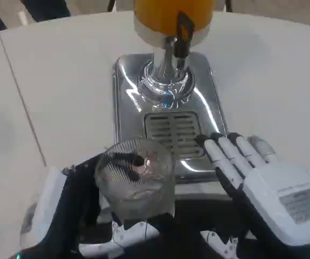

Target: Grasp the cup under the faucet to collect the drink, then remove the cup.

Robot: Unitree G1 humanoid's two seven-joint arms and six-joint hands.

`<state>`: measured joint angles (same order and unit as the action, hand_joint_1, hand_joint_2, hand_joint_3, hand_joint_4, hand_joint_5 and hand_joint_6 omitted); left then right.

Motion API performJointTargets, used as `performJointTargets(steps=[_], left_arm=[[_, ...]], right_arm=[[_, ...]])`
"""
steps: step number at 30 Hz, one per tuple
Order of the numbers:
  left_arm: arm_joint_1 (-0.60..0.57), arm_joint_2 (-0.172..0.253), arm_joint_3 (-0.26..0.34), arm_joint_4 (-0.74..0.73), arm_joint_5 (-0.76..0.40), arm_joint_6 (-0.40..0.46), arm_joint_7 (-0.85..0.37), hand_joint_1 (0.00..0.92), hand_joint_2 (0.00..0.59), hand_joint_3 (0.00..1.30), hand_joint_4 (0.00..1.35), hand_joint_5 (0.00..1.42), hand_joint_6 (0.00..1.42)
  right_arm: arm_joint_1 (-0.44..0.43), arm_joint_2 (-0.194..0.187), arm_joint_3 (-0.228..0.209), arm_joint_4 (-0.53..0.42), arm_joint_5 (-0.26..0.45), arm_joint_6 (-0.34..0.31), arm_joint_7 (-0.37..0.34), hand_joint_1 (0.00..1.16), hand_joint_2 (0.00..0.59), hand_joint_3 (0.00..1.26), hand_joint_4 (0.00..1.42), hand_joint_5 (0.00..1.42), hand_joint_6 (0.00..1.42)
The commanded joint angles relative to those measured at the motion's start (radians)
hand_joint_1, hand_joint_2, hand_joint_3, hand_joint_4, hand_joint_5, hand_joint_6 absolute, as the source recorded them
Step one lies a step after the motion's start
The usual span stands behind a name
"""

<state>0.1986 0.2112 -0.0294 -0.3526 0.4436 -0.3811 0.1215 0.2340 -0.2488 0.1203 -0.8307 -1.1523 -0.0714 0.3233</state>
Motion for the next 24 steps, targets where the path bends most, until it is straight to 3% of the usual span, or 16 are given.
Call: performJointTargets(steps=[1, 13, 21, 24], left_arm=[[-0.003, -0.010, -0.011, -0.014, 0.002, 0.002, -0.007, 0.624, 0.016, 1.17, 1.09, 1.42, 1.42], [-0.042, -0.028, -0.003, 0.018, 0.015, 0.027, 0.015, 0.625, 0.017, 1.18, 1.09, 1.42, 1.42], [-0.246, -0.079, -0.040, 0.200, 0.075, 0.038, 0.087, 0.625, 0.017, 1.18, 1.10, 1.42, 1.42], [-0.332, -0.085, -0.064, 0.292, 0.109, 0.028, 0.122, 0.625, 0.017, 1.18, 1.10, 1.42, 1.42]], right_arm=[[0.012, 0.009, -0.006, -0.013, -0.011, 0.009, 0.012, 0.42, 0.460, 0.00, 0.00, 0.00, 0.00], [0.032, 0.014, -0.017, -0.017, -0.020, 0.018, 0.011, 0.42, 0.460, 0.00, 0.00, 0.00, 0.00], [0.058, 0.039, -0.024, -0.032, -0.049, 0.037, 0.016, 0.42, 0.460, 0.00, 0.00, 0.00, 0.00], [0.053, 0.030, -0.041, -0.048, -0.047, 0.041, 0.052, 0.42, 0.460, 0.00, 0.00, 0.00, 0.00]])
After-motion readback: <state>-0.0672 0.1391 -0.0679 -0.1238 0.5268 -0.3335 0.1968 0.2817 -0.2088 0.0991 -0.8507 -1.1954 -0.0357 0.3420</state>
